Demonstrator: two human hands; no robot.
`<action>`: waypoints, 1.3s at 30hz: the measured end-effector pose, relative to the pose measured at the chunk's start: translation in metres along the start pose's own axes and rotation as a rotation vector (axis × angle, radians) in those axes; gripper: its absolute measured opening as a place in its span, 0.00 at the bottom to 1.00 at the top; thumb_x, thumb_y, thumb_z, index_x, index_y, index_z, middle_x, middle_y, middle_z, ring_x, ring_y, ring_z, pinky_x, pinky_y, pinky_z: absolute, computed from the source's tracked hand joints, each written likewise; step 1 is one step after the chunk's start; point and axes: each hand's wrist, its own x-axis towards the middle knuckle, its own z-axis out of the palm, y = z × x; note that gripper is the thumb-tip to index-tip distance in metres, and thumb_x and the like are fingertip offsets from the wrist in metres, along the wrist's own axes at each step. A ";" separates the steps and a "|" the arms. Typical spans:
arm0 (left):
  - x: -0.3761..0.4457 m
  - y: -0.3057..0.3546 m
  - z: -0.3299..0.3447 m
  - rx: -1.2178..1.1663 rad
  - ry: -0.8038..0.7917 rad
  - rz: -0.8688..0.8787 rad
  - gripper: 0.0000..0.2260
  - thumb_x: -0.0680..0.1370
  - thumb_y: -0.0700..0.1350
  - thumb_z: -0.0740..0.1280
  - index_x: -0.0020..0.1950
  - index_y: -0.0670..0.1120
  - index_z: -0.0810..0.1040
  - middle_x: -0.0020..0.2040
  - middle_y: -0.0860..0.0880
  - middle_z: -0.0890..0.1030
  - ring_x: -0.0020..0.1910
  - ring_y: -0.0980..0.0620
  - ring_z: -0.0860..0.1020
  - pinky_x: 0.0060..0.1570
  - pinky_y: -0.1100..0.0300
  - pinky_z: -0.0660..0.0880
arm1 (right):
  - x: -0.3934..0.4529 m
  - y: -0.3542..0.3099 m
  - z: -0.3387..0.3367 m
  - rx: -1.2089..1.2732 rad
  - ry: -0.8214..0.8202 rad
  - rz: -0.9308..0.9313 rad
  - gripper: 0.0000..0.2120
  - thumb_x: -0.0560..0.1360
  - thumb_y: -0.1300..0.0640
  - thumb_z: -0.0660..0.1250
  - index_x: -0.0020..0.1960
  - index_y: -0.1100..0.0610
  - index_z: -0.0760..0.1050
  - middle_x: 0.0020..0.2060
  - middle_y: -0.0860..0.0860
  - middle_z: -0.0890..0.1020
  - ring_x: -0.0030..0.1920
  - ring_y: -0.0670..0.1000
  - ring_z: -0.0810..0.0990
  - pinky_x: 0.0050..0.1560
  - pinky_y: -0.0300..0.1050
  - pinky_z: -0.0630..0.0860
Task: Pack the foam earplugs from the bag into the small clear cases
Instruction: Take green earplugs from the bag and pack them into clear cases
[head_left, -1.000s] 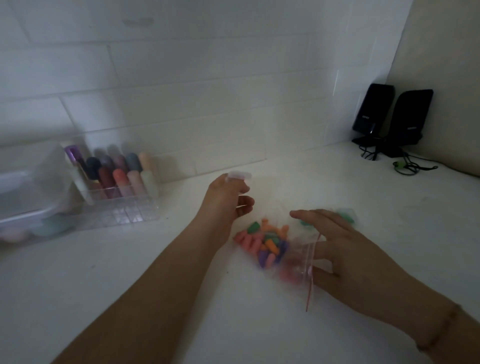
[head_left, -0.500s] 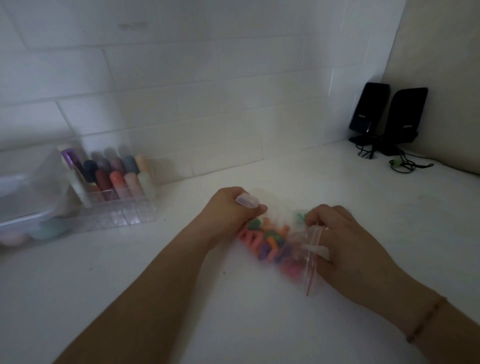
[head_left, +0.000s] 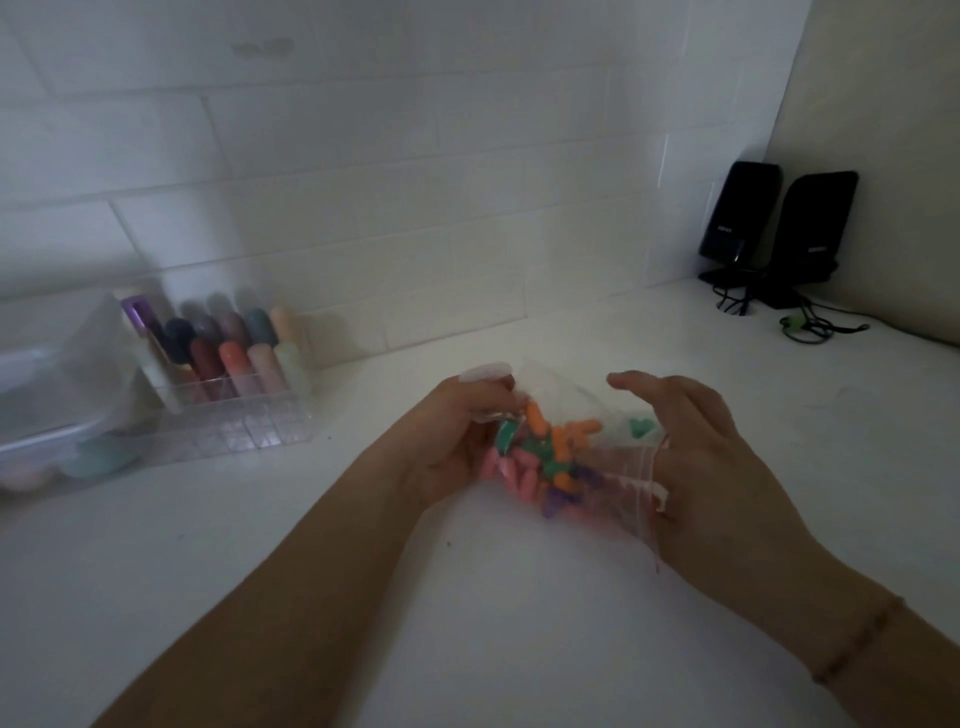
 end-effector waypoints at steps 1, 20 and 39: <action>0.000 -0.002 0.000 -0.030 -0.016 -0.034 0.10 0.67 0.35 0.65 0.30 0.48 0.70 0.33 0.46 0.75 0.32 0.49 0.75 0.36 0.57 0.68 | 0.002 -0.001 0.000 0.011 0.019 -0.006 0.11 0.63 0.48 0.80 0.44 0.47 0.85 0.67 0.51 0.71 0.62 0.57 0.69 0.46 0.50 0.79; 0.006 -0.014 0.005 -0.062 -0.076 0.129 0.14 0.69 0.30 0.64 0.36 0.47 0.65 0.38 0.47 0.72 0.33 0.51 0.74 0.33 0.61 0.69 | 0.003 -0.003 0.002 0.202 0.103 -0.067 0.14 0.68 0.43 0.71 0.53 0.42 0.77 0.65 0.45 0.68 0.60 0.51 0.69 0.51 0.50 0.77; 0.004 -0.013 0.006 0.461 0.296 0.139 0.11 0.72 0.44 0.75 0.37 0.43 0.74 0.34 0.43 0.77 0.36 0.47 0.75 0.40 0.54 0.72 | 0.002 0.008 -0.027 0.218 -0.159 -0.066 0.13 0.69 0.34 0.64 0.43 0.39 0.82 0.68 0.41 0.69 0.68 0.48 0.64 0.63 0.43 0.66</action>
